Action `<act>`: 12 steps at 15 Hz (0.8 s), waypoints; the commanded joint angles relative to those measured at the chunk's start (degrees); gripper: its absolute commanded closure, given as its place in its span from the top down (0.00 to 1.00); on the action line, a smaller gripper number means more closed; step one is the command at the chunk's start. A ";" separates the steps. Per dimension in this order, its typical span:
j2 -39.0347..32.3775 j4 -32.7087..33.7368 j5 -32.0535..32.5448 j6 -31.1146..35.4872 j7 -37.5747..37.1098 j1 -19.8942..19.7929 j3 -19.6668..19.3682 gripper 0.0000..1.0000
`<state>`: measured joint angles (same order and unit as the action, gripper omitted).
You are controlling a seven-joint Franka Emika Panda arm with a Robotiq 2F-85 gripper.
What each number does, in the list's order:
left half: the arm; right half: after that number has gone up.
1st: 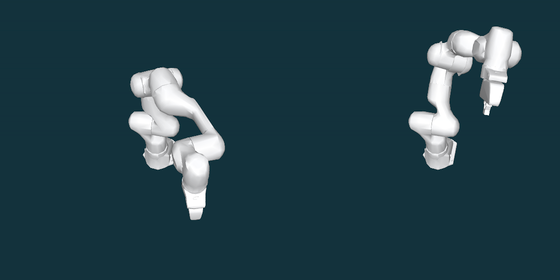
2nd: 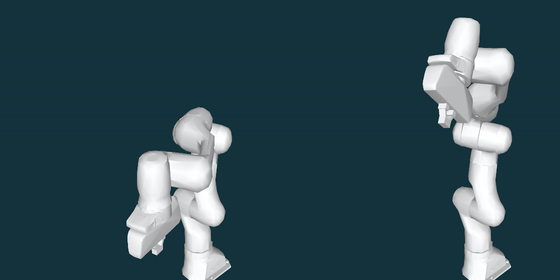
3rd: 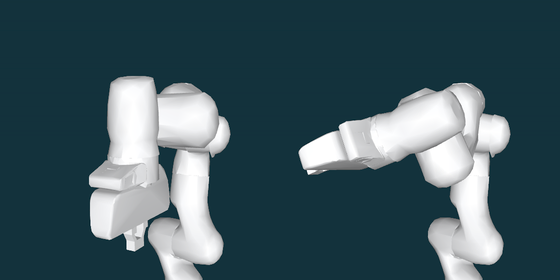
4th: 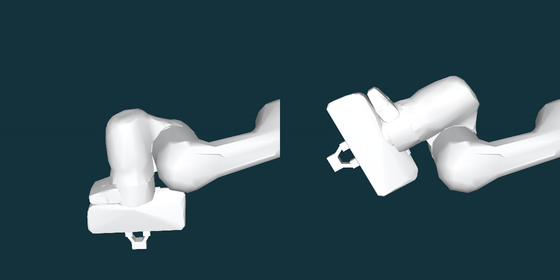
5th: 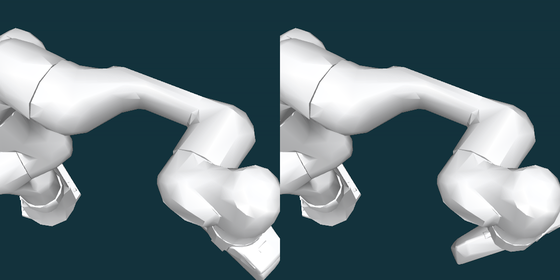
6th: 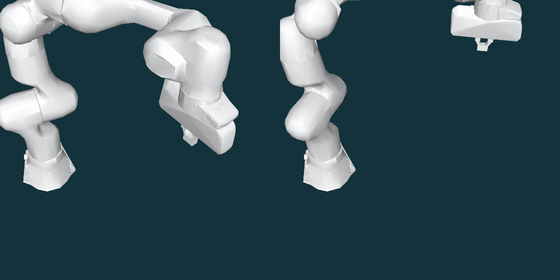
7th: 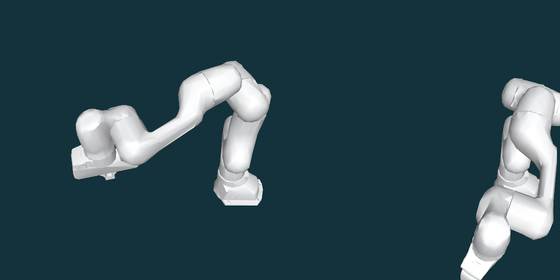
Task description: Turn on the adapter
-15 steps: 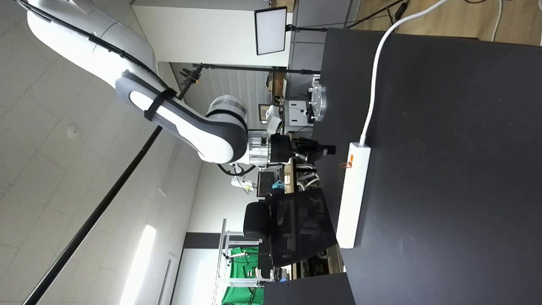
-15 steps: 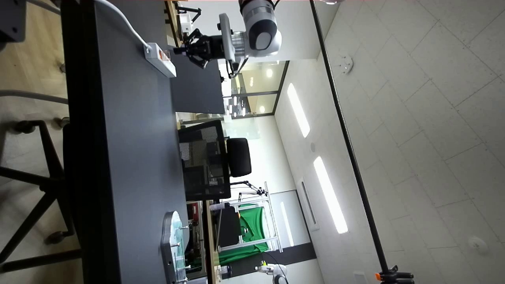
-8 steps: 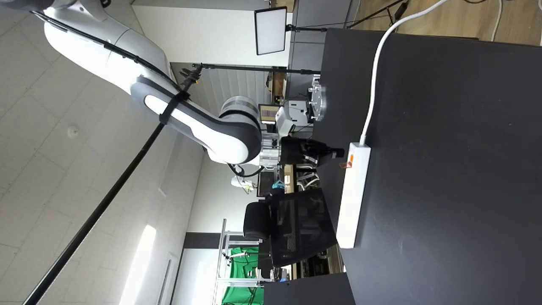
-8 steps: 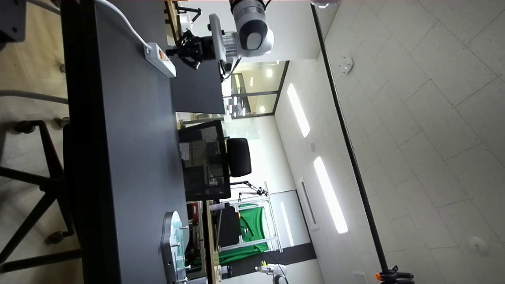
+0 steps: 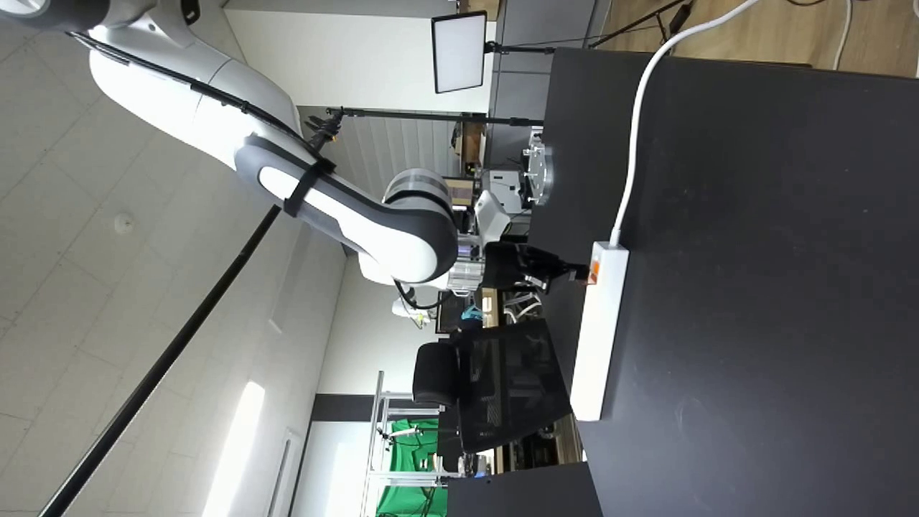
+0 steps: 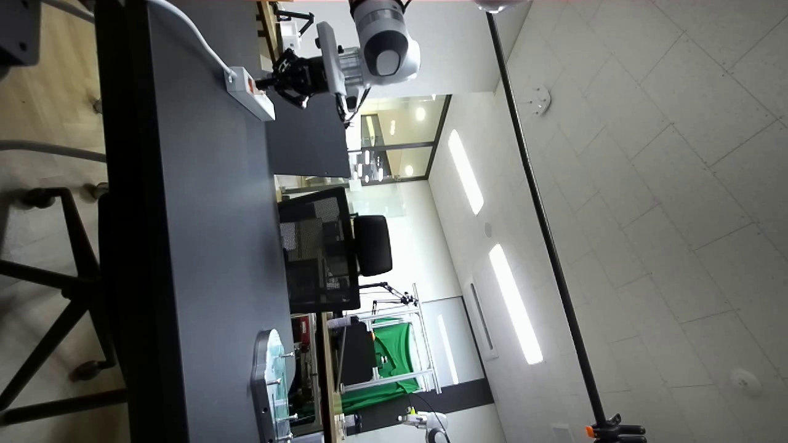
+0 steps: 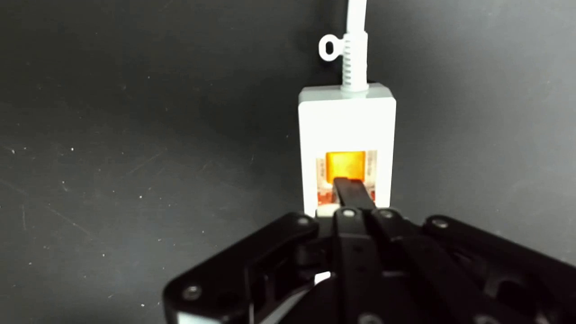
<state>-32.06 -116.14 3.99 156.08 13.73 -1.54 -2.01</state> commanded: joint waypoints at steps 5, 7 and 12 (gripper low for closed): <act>-3.13 3.24 2.82 -0.52 -4.72 1.79 -1.36 0.00; -3.56 3.61 3.40 -0.55 -5.18 2.11 -1.81 0.00; -3.64 3.06 3.49 0.22 -6.12 2.33 -2.16 0.00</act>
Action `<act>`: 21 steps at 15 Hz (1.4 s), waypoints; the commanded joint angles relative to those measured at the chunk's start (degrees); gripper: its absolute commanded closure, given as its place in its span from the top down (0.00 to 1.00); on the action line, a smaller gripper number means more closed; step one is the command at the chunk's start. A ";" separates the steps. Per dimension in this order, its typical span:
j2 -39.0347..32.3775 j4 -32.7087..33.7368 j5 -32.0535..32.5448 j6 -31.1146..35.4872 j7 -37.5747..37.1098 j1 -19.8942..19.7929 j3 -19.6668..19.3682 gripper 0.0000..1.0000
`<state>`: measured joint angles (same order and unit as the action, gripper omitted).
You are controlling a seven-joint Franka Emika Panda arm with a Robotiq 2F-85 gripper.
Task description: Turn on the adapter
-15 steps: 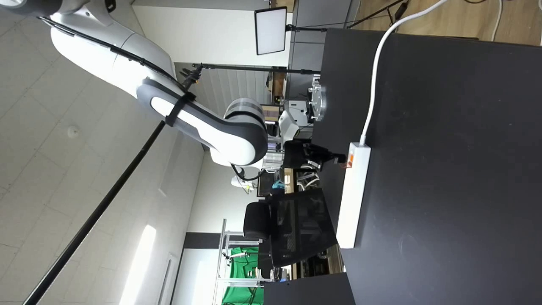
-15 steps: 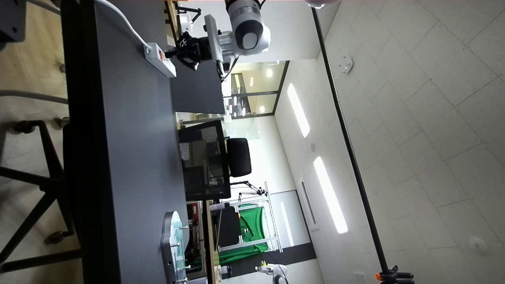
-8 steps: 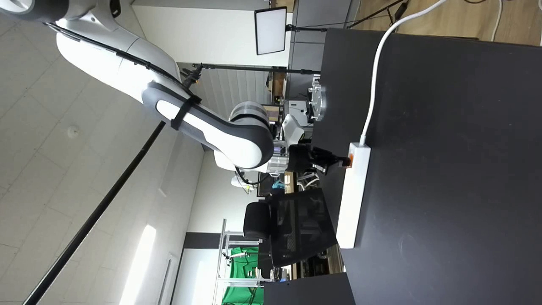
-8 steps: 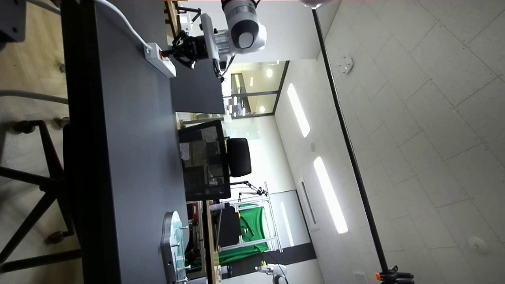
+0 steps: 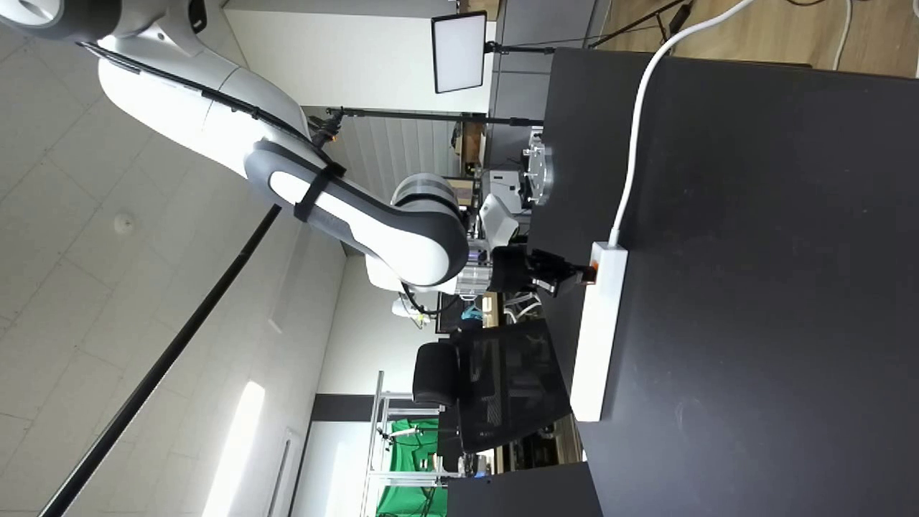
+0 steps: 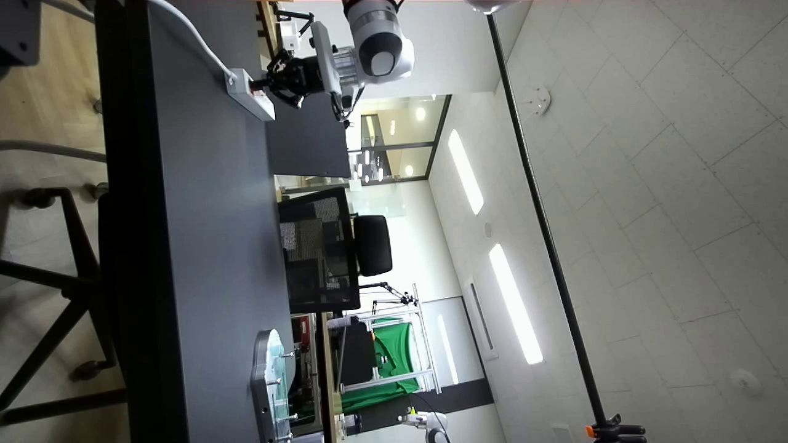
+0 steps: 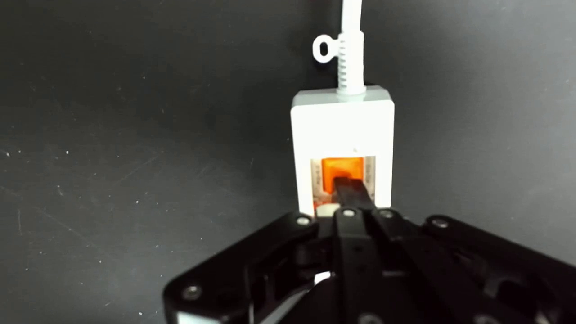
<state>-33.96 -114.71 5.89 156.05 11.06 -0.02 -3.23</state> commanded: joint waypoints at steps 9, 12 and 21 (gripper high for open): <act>0.49 -0.21 4.17 1.32 -6.81 3.30 -3.10 0.00; 0.67 -0.27 4.28 0.54 -7.21 3.58 -3.30 0.00; 2.56 -1.43 4.45 -0.37 -7.46 3.53 -3.10 0.00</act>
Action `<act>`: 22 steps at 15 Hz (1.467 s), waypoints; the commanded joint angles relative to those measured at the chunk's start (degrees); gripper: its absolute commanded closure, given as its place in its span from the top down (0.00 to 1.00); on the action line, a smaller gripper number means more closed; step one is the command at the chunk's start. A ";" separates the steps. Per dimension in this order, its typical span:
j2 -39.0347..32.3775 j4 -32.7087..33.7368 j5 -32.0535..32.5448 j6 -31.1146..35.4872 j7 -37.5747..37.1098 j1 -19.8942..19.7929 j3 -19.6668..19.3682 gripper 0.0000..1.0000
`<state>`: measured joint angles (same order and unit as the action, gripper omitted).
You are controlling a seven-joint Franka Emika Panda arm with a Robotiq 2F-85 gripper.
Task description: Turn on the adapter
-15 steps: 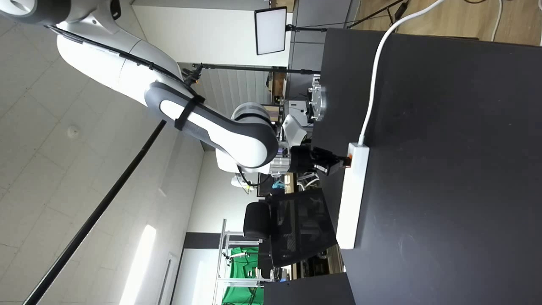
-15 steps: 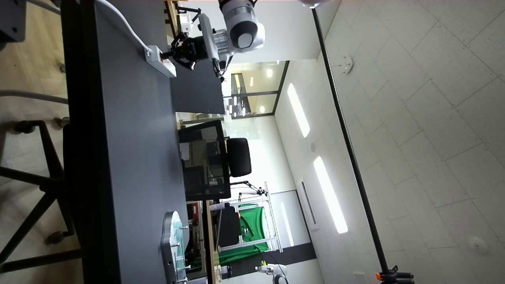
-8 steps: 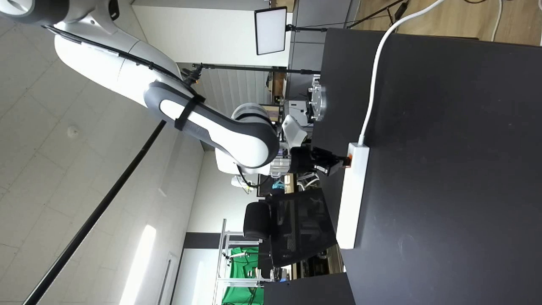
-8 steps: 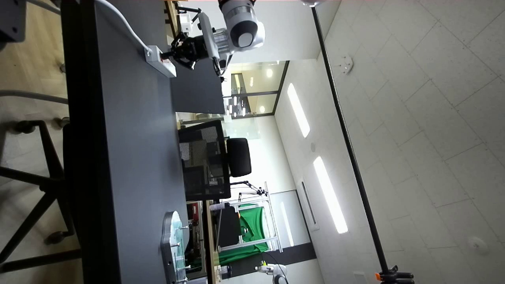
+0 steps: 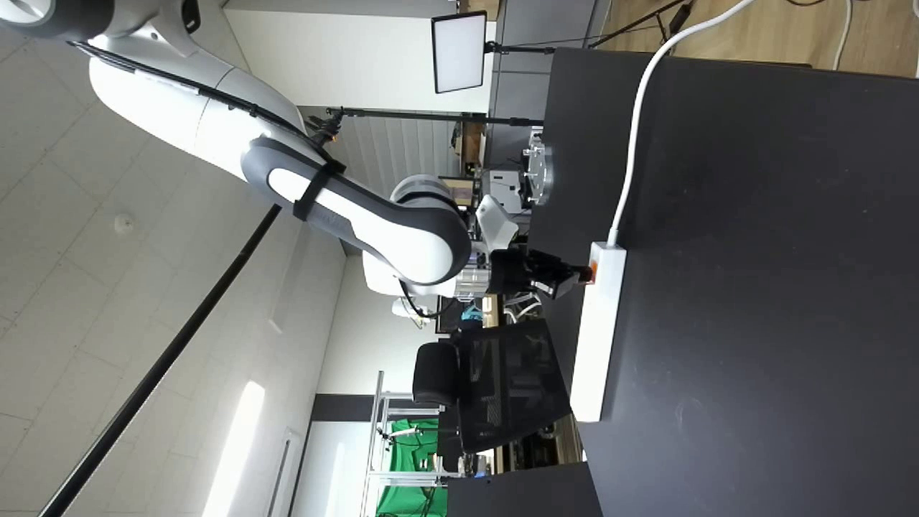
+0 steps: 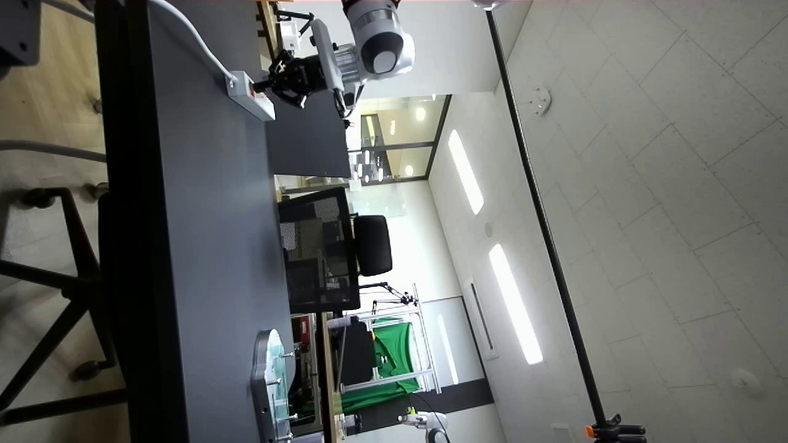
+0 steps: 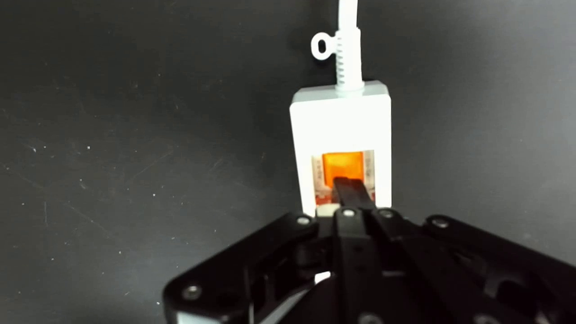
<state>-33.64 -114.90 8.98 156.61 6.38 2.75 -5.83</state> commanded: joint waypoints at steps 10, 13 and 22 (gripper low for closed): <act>2.19 -1.40 1.25 -2.60 -3.32 0.68 -0.39 0.00; 1.86 -1.29 1.18 -3.19 -3.55 0.59 -0.37 0.00; 0.55 -0.21 1.36 -3.30 -3.75 0.37 -0.74 0.00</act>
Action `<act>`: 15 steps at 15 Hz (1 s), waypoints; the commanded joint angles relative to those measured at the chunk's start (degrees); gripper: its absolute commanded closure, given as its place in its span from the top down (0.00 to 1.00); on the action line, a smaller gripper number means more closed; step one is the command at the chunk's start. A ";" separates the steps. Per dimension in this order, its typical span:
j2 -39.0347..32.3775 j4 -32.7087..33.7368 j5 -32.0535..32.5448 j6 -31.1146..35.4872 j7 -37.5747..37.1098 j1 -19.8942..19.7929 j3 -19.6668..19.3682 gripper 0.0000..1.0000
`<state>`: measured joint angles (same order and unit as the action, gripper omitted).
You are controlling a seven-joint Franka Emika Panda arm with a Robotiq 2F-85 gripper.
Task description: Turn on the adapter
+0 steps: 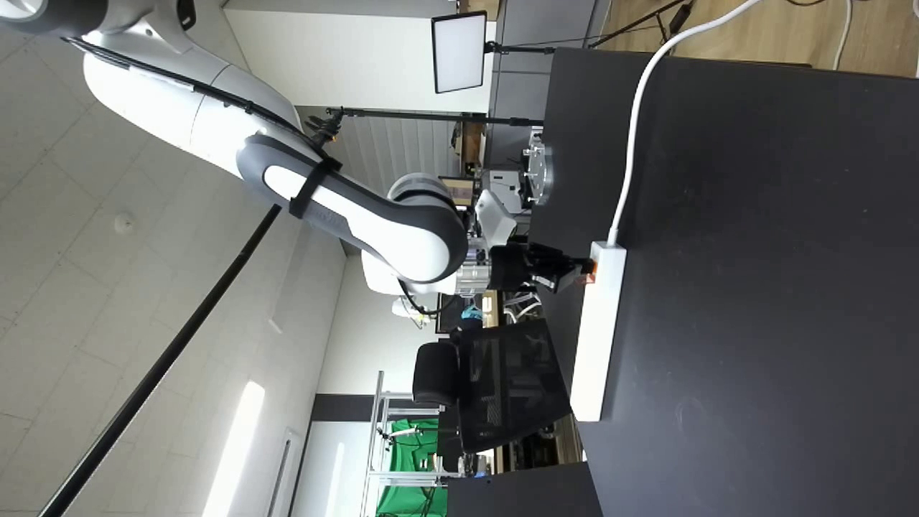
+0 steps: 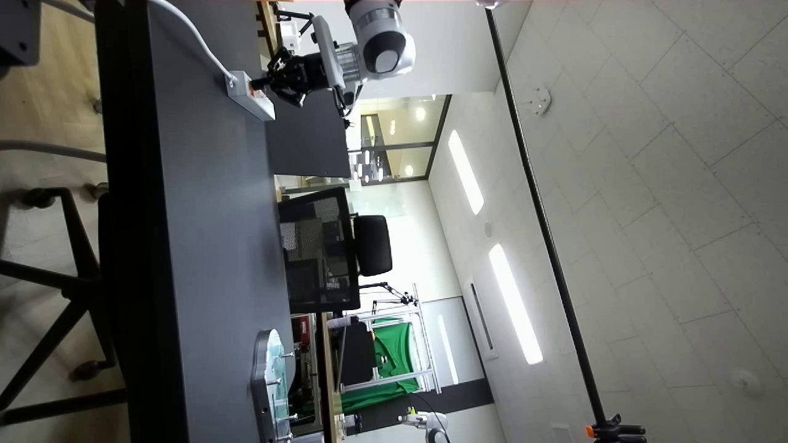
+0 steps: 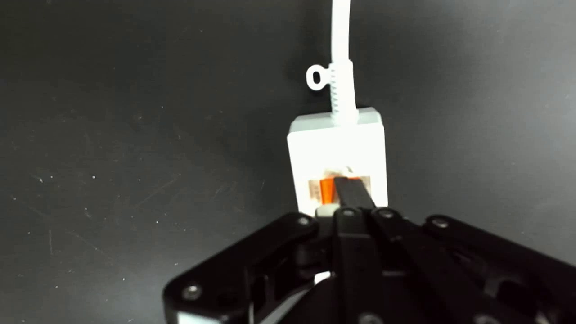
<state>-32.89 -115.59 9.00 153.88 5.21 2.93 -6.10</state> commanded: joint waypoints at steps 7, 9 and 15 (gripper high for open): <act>-2.06 1.57 0.97 -0.61 -2.30 -0.19 -0.41 0.00; -2.53 1.99 0.98 -0.77 -2.19 -0.21 -0.37 0.00; -5.38 5.59 -3.61 -4.64 5.13 -5.98 5.47 0.00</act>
<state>-34.27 -113.66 8.32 151.72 6.34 1.13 -4.89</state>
